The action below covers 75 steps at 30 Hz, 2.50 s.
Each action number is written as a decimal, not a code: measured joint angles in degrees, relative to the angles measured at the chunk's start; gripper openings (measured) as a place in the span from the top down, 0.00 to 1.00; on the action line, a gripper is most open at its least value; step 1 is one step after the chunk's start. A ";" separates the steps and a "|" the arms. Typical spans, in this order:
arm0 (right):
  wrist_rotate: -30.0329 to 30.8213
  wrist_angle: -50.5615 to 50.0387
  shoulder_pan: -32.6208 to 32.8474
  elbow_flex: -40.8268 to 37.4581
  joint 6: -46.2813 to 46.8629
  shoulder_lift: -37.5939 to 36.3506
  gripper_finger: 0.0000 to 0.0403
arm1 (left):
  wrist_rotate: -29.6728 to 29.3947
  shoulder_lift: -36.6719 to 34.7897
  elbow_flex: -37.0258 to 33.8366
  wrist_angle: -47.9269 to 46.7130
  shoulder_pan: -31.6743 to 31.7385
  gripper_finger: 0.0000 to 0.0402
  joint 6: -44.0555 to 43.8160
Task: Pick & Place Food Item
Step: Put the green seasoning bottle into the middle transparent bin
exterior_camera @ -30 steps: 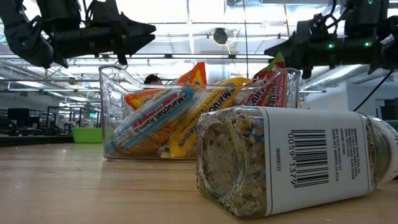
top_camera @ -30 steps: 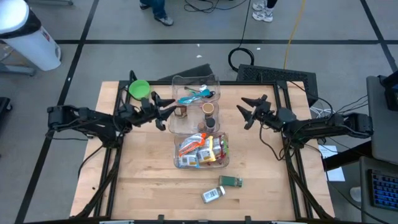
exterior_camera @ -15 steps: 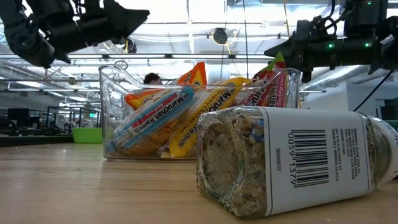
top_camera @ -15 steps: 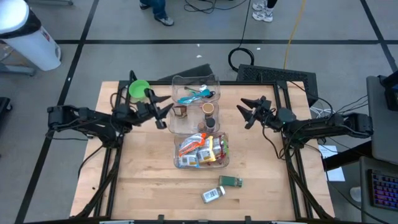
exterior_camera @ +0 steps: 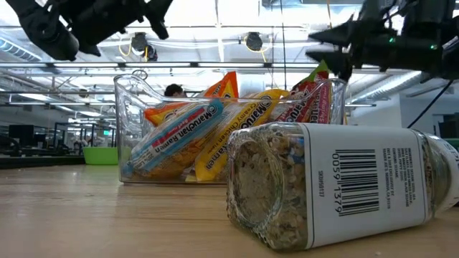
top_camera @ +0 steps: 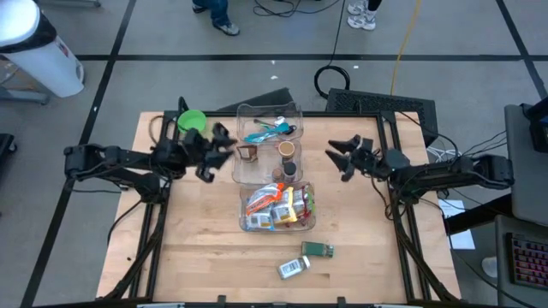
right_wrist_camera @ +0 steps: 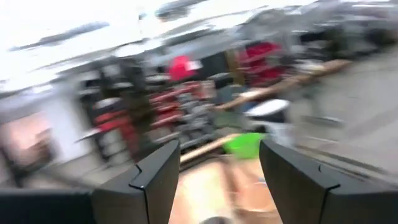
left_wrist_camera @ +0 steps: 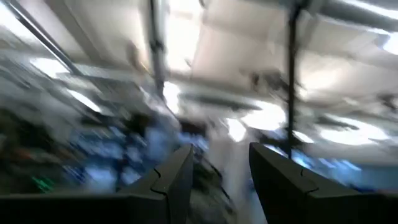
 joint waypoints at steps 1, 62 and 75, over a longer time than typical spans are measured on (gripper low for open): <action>-2.66 0.80 0.45 0.00 -0.83 0.00 0.47 | 2.88 0.00 0.64 -2.77 -0.49 0.59 -0.79; 19.63 -58.82 60.29 25.22 14.21 24.28 0.47 | -43.73 26.23 37.28 -35.90 -43.40 0.59 28.42; 15.61 -55.26 60.44 24.53 12.50 24.26 0.47 | -43.67 27.43 38.67 -35.76 -43.36 0.59 25.14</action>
